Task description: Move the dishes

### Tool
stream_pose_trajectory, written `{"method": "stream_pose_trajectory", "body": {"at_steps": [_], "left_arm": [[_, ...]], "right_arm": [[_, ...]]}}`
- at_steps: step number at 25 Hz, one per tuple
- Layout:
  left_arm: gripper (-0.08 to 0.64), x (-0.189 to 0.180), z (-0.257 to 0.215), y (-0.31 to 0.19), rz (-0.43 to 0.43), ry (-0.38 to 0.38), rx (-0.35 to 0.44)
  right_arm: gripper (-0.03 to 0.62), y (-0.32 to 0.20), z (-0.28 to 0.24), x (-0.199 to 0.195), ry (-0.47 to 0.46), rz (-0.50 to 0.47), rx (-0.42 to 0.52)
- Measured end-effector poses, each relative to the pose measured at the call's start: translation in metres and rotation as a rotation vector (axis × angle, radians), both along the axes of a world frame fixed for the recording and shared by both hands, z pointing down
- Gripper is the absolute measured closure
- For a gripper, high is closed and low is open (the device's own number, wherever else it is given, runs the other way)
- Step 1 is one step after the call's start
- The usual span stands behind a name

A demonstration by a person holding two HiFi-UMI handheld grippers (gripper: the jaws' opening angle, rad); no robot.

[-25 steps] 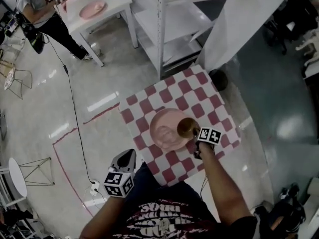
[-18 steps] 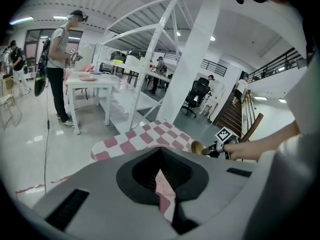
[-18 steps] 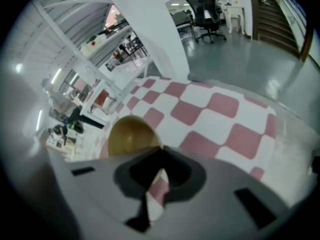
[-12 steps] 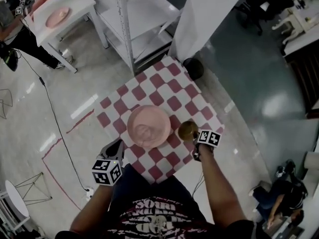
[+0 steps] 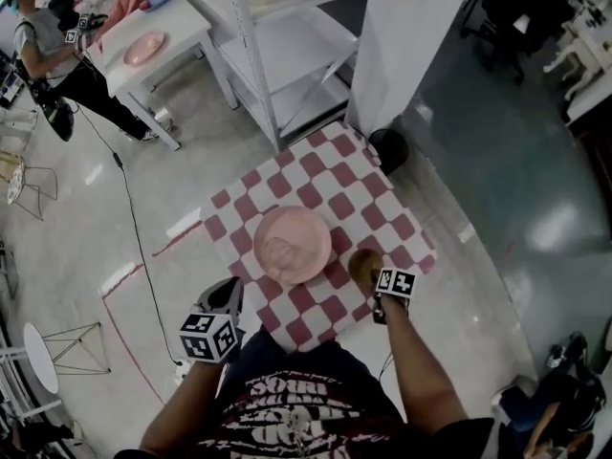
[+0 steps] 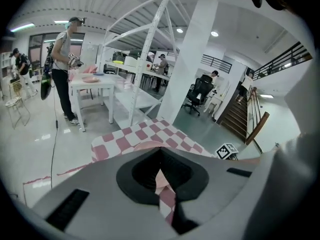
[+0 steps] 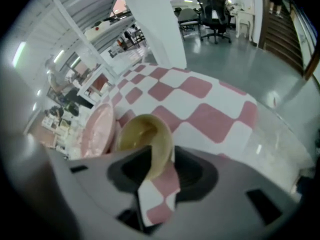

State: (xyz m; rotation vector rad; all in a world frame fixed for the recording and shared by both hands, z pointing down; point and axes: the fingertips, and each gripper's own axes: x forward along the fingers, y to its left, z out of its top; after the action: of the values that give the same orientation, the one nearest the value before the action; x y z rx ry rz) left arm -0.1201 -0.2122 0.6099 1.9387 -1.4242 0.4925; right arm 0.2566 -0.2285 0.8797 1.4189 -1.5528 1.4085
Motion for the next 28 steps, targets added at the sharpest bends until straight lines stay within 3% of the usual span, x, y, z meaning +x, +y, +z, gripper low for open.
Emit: {"method": "stream_pose_trajectory", "body": {"at_steps": [4, 7, 11, 14, 17, 21, 28], "left_arm": [[0.529, 0.009, -0.008, 0.027, -0.058, -0.005, 0.004], [0.529, 0.003, -0.014, 0.042, -0.098, -0.033, 0.022], [0.529, -0.011, -0.008, 0.059, -0.121, -0.048, -0.002], [0.529, -0.023, 0.011, 0.066, -0.129, -0.041, -0.062], [0.529, -0.036, 0.025, 0.066, -0.128, -0.021, -0.109], [0.529, -0.068, 0.033, 0.054, -0.097, -0.017, -0.114], [0.529, -0.11, 0.056, 0.051, 0.006, 0.019, -0.152]], "right_arm": [[0.43, 0.013, -0.037, 0.014, 0.086, -0.123, 0.083], [0.43, 0.009, -0.072, -0.005, 0.109, -0.24, 0.188], [0.43, 0.027, -0.1, -0.073, -0.019, -0.417, 0.23], [0.43, 0.04, -0.11, -0.134, -0.143, -0.487, 0.222], [0.43, 0.035, -0.113, -0.186, -0.207, -0.494, 0.212], [0.43, 0.003, -0.097, -0.241, -0.198, -0.452, 0.191], [0.43, -0.021, -0.046, -0.266, -0.11, -0.263, 0.016]]}}
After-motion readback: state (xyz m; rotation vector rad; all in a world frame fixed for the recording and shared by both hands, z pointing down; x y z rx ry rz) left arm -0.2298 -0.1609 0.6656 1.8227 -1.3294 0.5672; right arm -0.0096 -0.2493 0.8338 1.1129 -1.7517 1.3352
